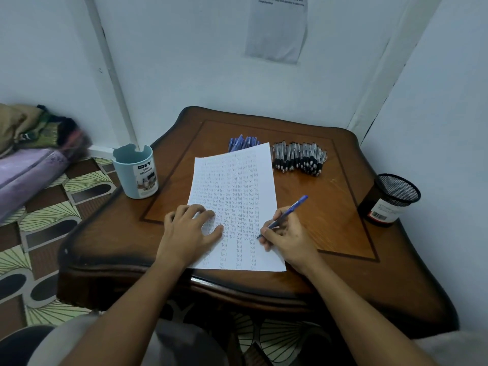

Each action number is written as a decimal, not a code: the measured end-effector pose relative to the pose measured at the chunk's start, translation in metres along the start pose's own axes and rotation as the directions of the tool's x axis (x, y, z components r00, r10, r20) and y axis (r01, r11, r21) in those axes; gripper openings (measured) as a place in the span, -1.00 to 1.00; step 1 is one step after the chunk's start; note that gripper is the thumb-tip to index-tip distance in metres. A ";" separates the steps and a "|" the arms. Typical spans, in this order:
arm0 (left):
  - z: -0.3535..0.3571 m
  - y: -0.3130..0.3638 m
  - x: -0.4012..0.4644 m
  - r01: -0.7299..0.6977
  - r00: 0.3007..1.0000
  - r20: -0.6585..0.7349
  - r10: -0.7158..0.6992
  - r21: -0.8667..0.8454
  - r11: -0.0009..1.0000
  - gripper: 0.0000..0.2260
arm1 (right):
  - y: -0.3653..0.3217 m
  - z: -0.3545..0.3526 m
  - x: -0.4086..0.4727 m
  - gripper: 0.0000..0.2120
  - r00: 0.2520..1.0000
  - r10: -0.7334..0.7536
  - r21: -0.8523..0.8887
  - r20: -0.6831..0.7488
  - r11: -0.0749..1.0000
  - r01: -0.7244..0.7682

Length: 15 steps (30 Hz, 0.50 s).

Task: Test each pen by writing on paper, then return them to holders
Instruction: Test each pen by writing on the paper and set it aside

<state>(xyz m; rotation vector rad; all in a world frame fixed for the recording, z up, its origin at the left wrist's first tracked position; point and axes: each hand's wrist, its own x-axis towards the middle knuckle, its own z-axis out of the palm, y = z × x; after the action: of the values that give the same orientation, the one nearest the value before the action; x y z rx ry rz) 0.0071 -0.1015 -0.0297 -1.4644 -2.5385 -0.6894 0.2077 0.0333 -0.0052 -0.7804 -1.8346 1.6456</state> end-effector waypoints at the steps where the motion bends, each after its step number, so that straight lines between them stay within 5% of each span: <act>1: 0.000 0.000 0.000 0.002 1.000 -0.002 -0.002 0.001 1.000 -0.51 | 0.000 0.000 0.000 -0.74 1.000 -0.006 0.002 -0.001 1.000 0.006; 15: 0.000 0.000 0.000 0.015 1.000 0.006 -0.015 0.001 1.000 -0.50 | 0.004 0.003 0.001 -0.72 0.999 -0.049 -0.131 -0.003 0.990 0.048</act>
<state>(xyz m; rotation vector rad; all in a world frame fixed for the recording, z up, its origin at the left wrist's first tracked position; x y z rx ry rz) 0.0076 -0.1018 -0.0298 -1.4506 -2.5559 -0.6867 0.2051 0.0322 -0.0098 -0.7882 -1.9571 1.5033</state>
